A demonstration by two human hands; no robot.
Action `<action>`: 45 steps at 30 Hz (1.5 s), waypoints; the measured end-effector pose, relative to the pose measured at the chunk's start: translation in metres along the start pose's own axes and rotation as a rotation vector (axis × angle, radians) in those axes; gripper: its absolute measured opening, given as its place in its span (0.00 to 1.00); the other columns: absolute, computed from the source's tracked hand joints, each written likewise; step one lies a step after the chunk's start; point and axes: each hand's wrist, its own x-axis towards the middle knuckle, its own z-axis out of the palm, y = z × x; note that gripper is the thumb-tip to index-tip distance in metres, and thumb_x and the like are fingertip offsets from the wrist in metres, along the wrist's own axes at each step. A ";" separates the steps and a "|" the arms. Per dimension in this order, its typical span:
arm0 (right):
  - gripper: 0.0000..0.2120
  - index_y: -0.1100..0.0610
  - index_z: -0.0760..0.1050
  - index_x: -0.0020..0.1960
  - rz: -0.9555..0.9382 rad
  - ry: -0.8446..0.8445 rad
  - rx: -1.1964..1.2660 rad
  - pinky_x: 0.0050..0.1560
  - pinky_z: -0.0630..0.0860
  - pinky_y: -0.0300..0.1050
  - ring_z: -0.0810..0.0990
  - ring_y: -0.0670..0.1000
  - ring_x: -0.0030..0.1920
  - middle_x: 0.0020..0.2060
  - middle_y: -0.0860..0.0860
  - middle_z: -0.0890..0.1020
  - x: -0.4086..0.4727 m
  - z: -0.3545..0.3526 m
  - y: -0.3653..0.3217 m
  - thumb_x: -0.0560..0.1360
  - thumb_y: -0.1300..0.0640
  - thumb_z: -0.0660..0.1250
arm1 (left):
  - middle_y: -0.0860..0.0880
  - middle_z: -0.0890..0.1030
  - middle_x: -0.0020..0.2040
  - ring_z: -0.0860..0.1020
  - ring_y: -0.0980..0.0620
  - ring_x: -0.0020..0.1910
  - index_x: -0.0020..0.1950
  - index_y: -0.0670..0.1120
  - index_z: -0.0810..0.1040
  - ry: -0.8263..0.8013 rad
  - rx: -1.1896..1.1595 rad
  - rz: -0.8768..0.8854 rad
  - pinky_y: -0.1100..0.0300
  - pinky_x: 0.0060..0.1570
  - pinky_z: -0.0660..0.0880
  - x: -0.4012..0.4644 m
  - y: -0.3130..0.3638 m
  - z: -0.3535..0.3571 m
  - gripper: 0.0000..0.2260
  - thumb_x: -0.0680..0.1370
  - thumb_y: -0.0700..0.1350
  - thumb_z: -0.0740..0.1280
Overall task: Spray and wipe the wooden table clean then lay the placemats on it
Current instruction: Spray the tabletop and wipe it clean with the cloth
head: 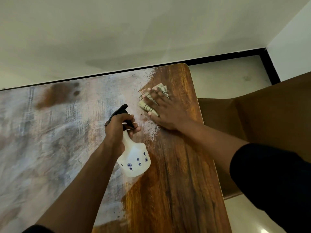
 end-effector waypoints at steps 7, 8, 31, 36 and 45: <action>0.35 0.48 0.40 0.86 0.394 0.044 0.034 0.81 0.41 0.65 0.40 0.58 0.84 0.85 0.56 0.42 -0.005 -0.014 0.033 0.82 0.35 0.41 | 0.46 0.79 0.32 0.81 0.49 0.27 0.33 0.53 0.87 0.034 0.036 -0.003 0.55 0.37 0.73 -0.004 0.005 -0.007 0.20 0.79 0.34 0.67; 0.36 0.49 0.40 0.86 0.395 0.034 0.036 0.81 0.40 0.66 0.39 0.59 0.84 0.84 0.56 0.40 -0.007 -0.012 0.022 0.83 0.35 0.41 | 0.46 0.79 0.34 0.81 0.48 0.28 0.40 0.54 0.86 0.048 0.031 0.003 0.56 0.35 0.73 -0.004 0.005 -0.008 0.17 0.79 0.34 0.67; 0.33 0.48 0.42 0.86 0.646 0.047 0.108 0.80 0.39 0.68 0.39 0.60 0.84 0.85 0.56 0.43 0.062 -0.017 0.013 0.85 0.37 0.45 | 0.46 0.77 0.34 0.77 0.50 0.29 0.71 0.49 0.80 0.007 0.035 0.059 0.48 0.46 0.80 0.057 0.039 -0.088 0.23 0.78 0.33 0.68; 0.35 0.50 0.42 0.86 0.567 0.029 0.077 0.80 0.37 0.68 0.39 0.61 0.84 0.85 0.57 0.43 0.095 -0.016 -0.045 0.84 0.37 0.45 | 0.48 0.78 0.33 0.80 0.48 0.30 0.68 0.51 0.81 -0.017 0.038 0.057 0.55 0.36 0.76 0.067 0.050 -0.109 0.20 0.78 0.34 0.68; 0.32 0.47 0.40 0.85 0.092 -0.030 0.045 0.82 0.42 0.64 0.38 0.55 0.84 0.85 0.53 0.41 0.117 -0.001 -0.118 0.85 0.38 0.43 | 0.46 0.79 0.34 0.82 0.44 0.31 0.45 0.48 0.82 -0.013 0.107 0.010 0.59 0.28 0.66 0.074 0.065 -0.123 0.06 0.78 0.37 0.69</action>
